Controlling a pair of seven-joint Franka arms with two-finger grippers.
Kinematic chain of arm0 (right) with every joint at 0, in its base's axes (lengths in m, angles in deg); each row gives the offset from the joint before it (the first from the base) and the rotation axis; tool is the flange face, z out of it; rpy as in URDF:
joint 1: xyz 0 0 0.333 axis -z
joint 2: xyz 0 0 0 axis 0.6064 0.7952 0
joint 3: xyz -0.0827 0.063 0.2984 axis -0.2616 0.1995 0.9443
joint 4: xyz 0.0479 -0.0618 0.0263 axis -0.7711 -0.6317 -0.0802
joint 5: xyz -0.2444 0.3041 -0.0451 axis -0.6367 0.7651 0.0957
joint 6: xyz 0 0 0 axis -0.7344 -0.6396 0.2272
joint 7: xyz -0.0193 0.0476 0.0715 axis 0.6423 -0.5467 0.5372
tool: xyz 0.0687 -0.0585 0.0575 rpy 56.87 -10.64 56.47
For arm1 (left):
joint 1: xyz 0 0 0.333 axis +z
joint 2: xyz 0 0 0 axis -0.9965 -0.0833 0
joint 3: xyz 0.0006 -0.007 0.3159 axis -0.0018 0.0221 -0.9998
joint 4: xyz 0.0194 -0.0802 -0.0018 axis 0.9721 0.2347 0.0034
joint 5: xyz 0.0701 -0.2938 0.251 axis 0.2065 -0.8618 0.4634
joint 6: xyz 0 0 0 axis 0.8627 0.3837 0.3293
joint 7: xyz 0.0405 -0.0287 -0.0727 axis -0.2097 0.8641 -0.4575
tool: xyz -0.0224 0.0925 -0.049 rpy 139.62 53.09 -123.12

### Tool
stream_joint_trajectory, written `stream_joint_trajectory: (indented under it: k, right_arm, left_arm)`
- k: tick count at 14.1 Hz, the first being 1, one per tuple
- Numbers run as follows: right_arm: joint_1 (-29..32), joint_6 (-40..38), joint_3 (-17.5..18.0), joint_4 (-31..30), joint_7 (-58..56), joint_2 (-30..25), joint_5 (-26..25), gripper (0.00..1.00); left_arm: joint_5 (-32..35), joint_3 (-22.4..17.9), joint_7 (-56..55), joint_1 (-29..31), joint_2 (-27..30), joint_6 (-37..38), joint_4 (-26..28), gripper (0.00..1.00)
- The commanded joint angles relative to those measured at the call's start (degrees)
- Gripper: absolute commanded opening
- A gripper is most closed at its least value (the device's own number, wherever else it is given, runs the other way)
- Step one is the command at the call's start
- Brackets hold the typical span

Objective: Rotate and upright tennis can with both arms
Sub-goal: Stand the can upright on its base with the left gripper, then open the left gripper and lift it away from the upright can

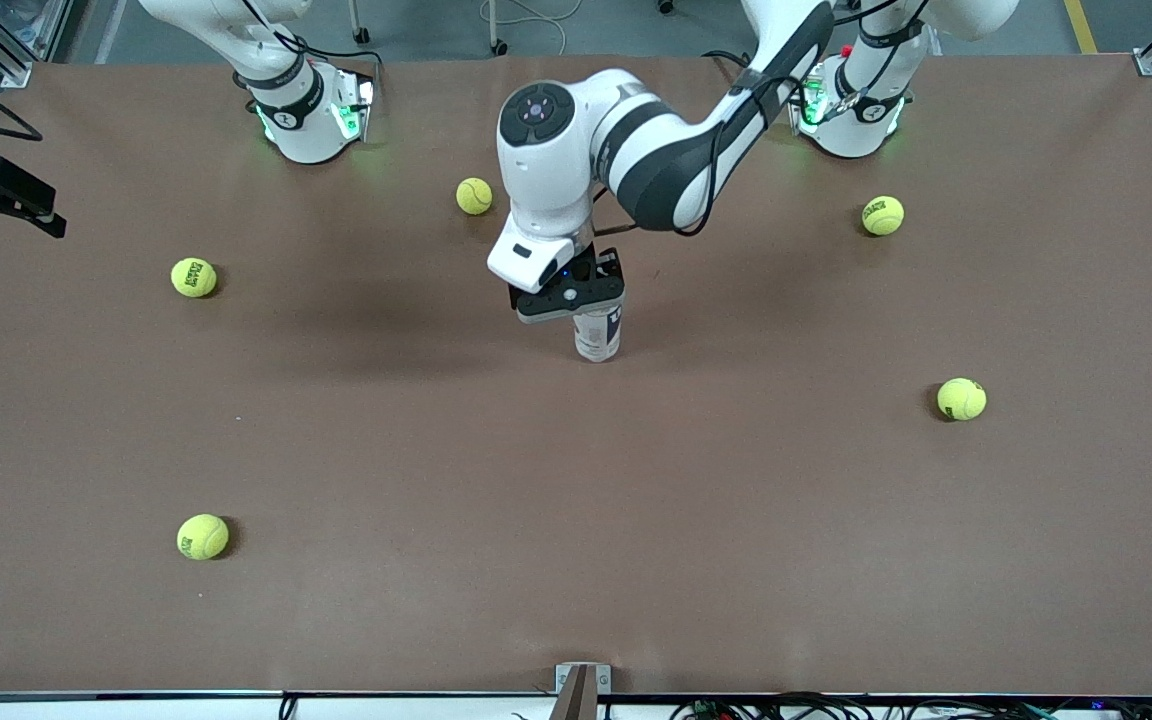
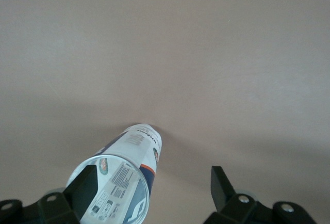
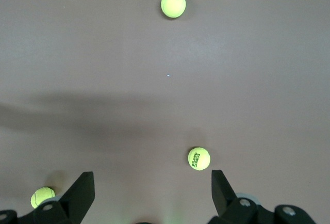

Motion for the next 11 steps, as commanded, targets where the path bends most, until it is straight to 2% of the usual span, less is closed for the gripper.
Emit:
stream_joint_trajectory:
  k: [1,4,6,8,11]
  right_arm:
    - [1.27,0.39,0.9,-2.25,-0.73,-1.84,-0.65,1.0]
    - [1.19,-0.14,0.55,-2.25,-0.64,-1.93,-0.04,1.0]
    - [1.19,-0.14,0.55,-2.25,-0.56,-1.93,0.14,1.0]
    - [1.19,-0.14,0.46,-2.25,-0.47,-1.93,1.01,1.0]
    - [1.19,-0.31,0.37,-2.25,-0.47,-1.93,1.63,1.0]
  left_arm:
    - [0.89,-0.6,0.87,2.44,4.69,2.09,0.45,1.0]
    - [-0.08,-0.17,3.22,9.89,9.52,2.35,0.63,1.0]
    - [-2.09,-0.34,10.06,13.69,11.89,7.42,0.72,1.0]
    - [-5.34,-0.08,17.71,20.96,14.44,9.56,0.98,1.0]
    - [-5.53,-0.08,27.65,27.13,17.0,15.17,1.24,1.0]
